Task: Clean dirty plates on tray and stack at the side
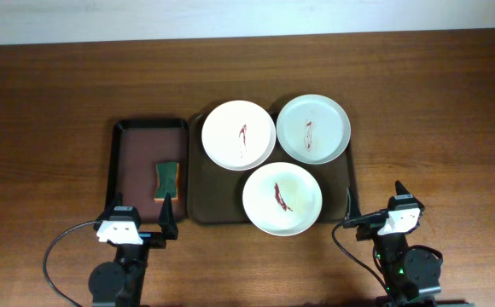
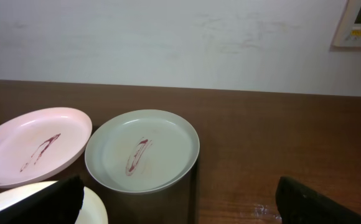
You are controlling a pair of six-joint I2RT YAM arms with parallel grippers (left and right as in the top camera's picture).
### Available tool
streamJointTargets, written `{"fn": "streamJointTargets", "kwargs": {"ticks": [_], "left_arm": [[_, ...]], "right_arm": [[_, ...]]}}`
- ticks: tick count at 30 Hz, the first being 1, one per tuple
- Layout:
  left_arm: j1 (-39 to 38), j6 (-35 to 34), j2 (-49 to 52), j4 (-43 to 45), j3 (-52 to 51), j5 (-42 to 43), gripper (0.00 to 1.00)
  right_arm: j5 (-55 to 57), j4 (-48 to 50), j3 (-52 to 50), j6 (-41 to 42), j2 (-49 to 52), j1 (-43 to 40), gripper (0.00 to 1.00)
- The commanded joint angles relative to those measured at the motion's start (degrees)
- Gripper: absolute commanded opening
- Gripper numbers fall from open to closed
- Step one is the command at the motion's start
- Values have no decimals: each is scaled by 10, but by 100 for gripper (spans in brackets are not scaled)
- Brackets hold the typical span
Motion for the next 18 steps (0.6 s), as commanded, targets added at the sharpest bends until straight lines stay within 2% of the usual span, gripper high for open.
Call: {"fn": "streamJointTargets", "kwargs": {"ticks": [1, 13, 18], "left_arm": [[3, 9, -4, 1, -3, 6, 100], [3, 9, -4, -1, -3, -9, 99], [3, 9, 13, -63, 34, -30, 99]], "right_arm": [[1, -3, -3, 2, -4, -4, 99], [1, -3, -3, 2, -4, -4, 99], [1, -8, 0, 6, -4, -4, 99]]}}
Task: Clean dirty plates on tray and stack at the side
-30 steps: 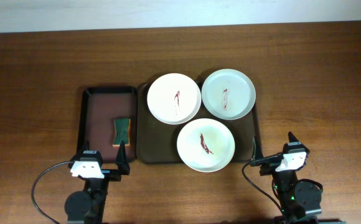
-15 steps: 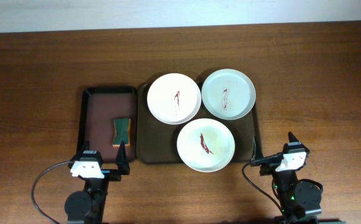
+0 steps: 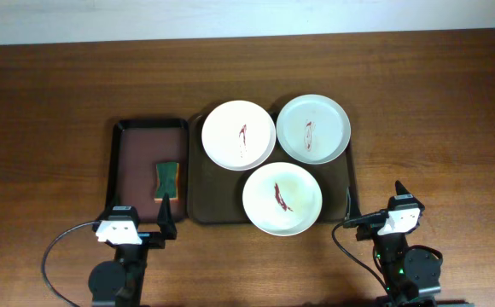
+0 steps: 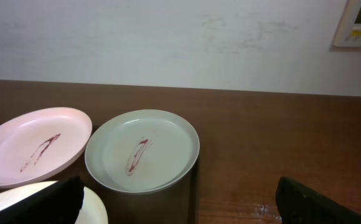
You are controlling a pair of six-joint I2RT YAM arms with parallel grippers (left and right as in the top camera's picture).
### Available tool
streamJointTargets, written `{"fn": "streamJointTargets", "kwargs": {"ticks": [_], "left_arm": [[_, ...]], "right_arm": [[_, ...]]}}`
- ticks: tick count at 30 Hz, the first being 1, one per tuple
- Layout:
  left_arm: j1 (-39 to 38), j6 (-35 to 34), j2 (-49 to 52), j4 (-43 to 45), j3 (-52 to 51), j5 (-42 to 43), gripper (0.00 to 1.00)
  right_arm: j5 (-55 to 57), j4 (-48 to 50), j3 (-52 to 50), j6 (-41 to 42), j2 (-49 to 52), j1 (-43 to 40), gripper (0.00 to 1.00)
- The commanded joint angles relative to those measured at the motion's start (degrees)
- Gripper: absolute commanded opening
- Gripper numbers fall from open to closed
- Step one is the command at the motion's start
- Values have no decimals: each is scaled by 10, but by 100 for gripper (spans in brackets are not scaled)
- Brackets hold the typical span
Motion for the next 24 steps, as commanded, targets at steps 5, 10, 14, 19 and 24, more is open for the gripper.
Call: {"fn": "streamJointTargets", "kwargs": {"ticks": [5, 10, 14, 19, 24], "left_arm": [[3, 9, 170, -103, 141, -16, 99], [3, 9, 309, -172, 263, -9, 99], [3, 9, 390, -257, 357, -3, 99], [3, 9, 480, -342, 445, 4, 99], [3, 9, 536, -429, 489, 26, 99]], "right_arm": [[1, -94, 89, 39, 58, -4, 99], [-9, -180, 217, 39, 187, -4, 99], [-45, -275, 335, 38, 311, -4, 99], [-63, -456, 512, 38, 469, -4, 99], [-77, -516, 598, 38, 567, -4, 99]]}}
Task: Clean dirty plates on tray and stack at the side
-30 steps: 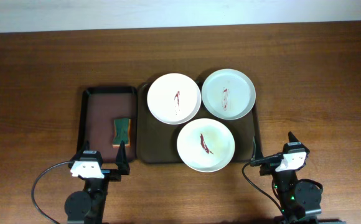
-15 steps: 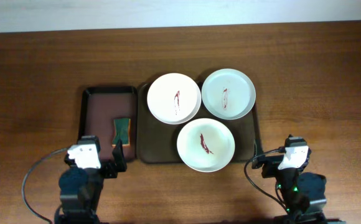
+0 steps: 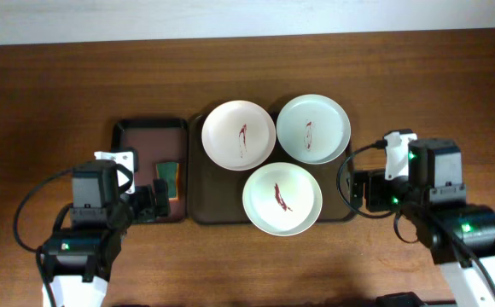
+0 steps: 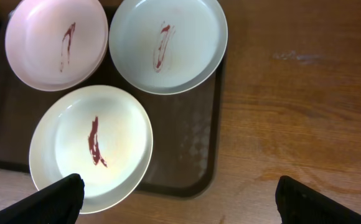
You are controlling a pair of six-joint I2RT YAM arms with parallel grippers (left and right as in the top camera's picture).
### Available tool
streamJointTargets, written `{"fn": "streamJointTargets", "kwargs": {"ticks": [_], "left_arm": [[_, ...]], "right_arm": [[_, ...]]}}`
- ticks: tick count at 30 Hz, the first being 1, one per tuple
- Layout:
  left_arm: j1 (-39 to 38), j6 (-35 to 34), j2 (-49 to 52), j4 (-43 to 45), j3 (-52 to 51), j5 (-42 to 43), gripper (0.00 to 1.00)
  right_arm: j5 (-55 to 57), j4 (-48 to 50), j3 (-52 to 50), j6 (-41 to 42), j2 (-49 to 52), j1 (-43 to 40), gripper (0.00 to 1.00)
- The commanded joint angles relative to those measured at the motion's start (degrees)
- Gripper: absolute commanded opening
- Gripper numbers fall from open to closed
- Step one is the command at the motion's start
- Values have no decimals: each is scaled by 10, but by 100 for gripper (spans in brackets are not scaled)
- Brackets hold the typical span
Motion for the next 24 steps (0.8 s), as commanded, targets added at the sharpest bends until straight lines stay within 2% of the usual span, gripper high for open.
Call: {"fn": "streamJointTargets", "kwargs": {"ticks": [1, 4, 7, 8, 14, 15, 16, 22, 24], "left_arm": [[3, 7, 15, -31, 16, 28, 99], [3, 7, 15, 5, 16, 21, 99], [3, 7, 52, 111, 16, 21, 100], [3, 7, 72, 119, 16, 21, 100], [3, 7, 254, 129, 16, 21, 84], [2, 8, 292, 138, 16, 21, 70], [2, 8, 309, 145, 16, 21, 64], [-4, 28, 361, 184, 16, 20, 59], [-20, 31, 369, 191, 16, -14, 59]], "right_arm": [[-28, -6, 15, 6, 21, -4, 99], [-38, 1, 15, 6, 26, -4, 99], [-38, 7, 15, 6, 29, -4, 99], [-38, 7, 15, 6, 34, -4, 99], [-49, 7, 15, 6, 85, -4, 100], [-49, 7, 15, 6, 94, -4, 99], [-49, 7, 15, 6, 98, -4, 98], [-49, 8, 15, 6, 102, -4, 96], [-49, 8, 15, 6, 102, -4, 96]]}}
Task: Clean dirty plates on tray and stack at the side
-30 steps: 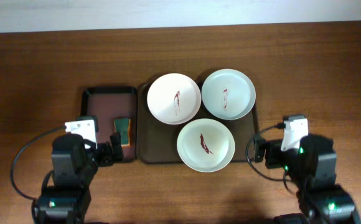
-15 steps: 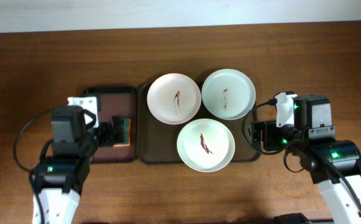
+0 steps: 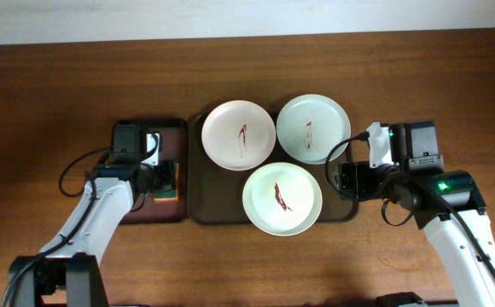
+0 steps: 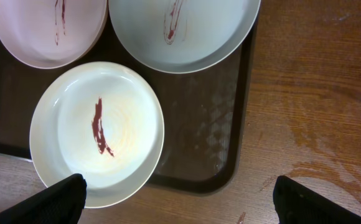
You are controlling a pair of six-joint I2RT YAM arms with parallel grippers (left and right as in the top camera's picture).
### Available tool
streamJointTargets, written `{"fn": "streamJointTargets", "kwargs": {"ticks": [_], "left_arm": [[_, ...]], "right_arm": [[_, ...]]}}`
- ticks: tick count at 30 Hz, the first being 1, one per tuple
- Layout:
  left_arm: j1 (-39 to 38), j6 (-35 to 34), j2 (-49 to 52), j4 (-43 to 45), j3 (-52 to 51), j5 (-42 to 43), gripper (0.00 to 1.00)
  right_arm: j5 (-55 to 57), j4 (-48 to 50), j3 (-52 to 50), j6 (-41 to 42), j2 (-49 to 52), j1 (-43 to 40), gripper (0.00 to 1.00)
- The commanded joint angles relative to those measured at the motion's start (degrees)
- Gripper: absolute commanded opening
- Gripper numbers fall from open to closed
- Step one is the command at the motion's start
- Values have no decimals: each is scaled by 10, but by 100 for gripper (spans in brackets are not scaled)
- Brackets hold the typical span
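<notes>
Three stained plates lie on the brown tray (image 3: 203, 209): a pinkish one (image 3: 239, 135), a pale green one (image 3: 313, 128) and a cream one (image 3: 282, 199). The right wrist view looks down on the cream plate (image 4: 96, 134), the green plate (image 4: 183, 31) and the pinkish plate (image 4: 46, 28). My right gripper (image 4: 180, 202) is open wide over the tray's front right corner, holding nothing. A green and orange sponge (image 3: 172, 182) lies in the small tray (image 3: 128, 213). My left gripper (image 3: 158, 179) is right at the sponge, its fingers hard to make out.
The two trays sit side by side mid-table on dark wood. Bare wood (image 4: 305, 93) with faint wet marks lies right of the big tray. A white wall runs along the far edge (image 3: 247, 17).
My left gripper has moved from the small tray's front edge up to the sponge. My right gripper has come in closer over the big tray's right front corner. The plates have not moved.
Both arms first rested folded at the table's front edge, grippers open, and stayed so. Then both were raised, the left by the small tray and the right beside the big tray, looking down. Now the left is at the sponge and the right over the tray corner.
</notes>
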Motion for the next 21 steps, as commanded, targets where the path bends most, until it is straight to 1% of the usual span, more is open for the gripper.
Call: {"fn": "streamJointTargets", "kwargs": {"ticks": [1, 3, 5, 8, 14, 15, 17, 19, 21], "left_arm": [[-27, 18, 23, 9, 5, -32, 59], [-39, 18, 36, 15, 5, -37, 57], [-42, 18, 41, 18, 5, -49, 49], [-42, 18, 41, 18, 6, -78, 49], [-42, 18, 58, 17, -1, -77, 49], [-42, 18, 64, 19, -2, -67, 46], [-42, 17, 70, 23, -1, -46, 43], [-42, 17, 70, 25, -1, -47, 35], [-42, 17, 70, 25, -1, -47, 20]], "right_arm": [[-7, 2, 11, 4, 2, -4, 96], [-7, 2, 11, 4, 2, -4, 96], [-7, 2, 11, 4, 2, -4, 96], [-7, 2, 11, 4, 2, -4, 96], [-7, 2, 11, 4, 2, -4, 95], [-7, 2, 11, 4, 2, -4, 95], [-7, 2, 11, 4, 2, -4, 95], [-7, 2, 11, 4, 2, -4, 95], [-7, 2, 11, 4, 2, -4, 95]]}}
